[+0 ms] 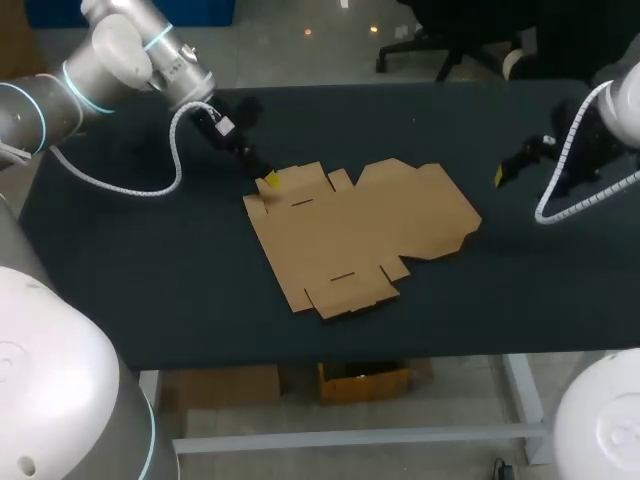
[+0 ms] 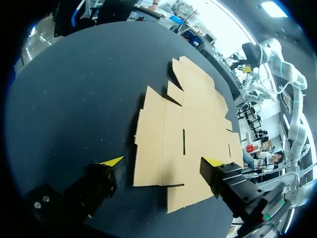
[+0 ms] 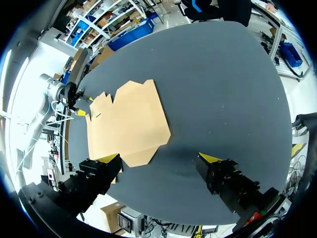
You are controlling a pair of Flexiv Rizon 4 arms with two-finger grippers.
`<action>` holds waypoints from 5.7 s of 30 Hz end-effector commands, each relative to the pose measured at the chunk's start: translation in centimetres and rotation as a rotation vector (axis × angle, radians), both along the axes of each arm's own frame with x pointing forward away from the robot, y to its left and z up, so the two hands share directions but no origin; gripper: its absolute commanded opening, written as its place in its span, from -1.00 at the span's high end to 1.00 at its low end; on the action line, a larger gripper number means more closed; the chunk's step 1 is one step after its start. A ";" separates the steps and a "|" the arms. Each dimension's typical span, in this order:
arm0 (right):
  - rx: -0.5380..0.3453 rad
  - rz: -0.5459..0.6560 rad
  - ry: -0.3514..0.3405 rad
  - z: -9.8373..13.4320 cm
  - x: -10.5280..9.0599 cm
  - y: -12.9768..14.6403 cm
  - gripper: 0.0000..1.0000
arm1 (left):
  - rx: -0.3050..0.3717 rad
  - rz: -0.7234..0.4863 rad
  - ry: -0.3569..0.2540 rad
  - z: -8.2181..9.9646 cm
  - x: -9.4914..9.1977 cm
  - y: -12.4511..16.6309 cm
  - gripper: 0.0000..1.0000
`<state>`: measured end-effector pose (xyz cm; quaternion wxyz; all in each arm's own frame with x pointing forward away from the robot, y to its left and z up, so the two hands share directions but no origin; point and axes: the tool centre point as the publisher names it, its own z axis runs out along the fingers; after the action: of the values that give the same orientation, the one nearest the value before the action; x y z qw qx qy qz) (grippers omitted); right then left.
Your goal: Assemble the packaging by folding the flat box into shape, placing the metal phone stand inside, and closing the box properly
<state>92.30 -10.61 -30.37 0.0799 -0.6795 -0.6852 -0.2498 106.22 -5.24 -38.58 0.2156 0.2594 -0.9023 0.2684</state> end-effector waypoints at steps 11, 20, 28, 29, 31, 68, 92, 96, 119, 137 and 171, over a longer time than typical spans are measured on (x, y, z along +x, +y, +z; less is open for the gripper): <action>0.000 0.002 0.003 0.2 -0.1 -0.1 -1.00 | 0.029 -0.054 0.059 -0.8 -0.1 -0.8 0.46; 0.000 0.002 0.003 0.2 -0.1 -0.1 -1.00 | 0.028 -0.013 0.020 0.0 -0.3 -0.6 1.00; 0.000 0.002 0.003 0.2 -0.1 -0.1 -1.00 | 0.017 0.058 -0.036 1.1 -0.8 -0.1 1.00; 0.000 0.002 0.003 0.2 -0.1 -0.1 -1.00 | 0.011 0.066 -0.039 1.2 -0.9 -0.1 1.00; -0.001 0.000 -0.001 0.2 0.0 -0.1 -1.00 | 0.008 0.092 -0.051 1.5 -1.1 0.1 1.00; 0.056 0.005 0.012 -0.9 -2.6 -0.9 -1.00 | -0.091 0.487 -0.069 2.9 -2.8 1.9 1.00; 0.048 -0.007 0.031 -0.8 -2.9 -1.0 -1.00 | -0.081 0.505 -0.074 2.9 -3.0 1.9 1.00; 0.059 -0.011 0.046 -1.4 -3.1 -0.6 -1.00 | -0.118 0.531 -0.051 2.0 -3.6 2.4 1.00; 0.068 -0.049 0.076 -1.9 -3.9 -1.5 -1.00 | -0.151 0.560 0.034 0.6 -8.2 2.5 -1.00; 0.080 -0.034 0.080 -2.3 -4.3 -1.3 -1.00 | -0.041 0.345 -0.024 3.1 -5.8 5.5 -1.00; 0.035 -0.031 0.082 -3.0 -5.8 -0.1 -1.00 | 0.009 0.211 0.154 0.1 -4.6 2.6 0.00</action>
<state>86.47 -10.67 -33.38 0.1144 -0.6985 -0.6663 -0.2347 101.63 -2.26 -38.30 0.2531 0.3740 -0.8513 0.2672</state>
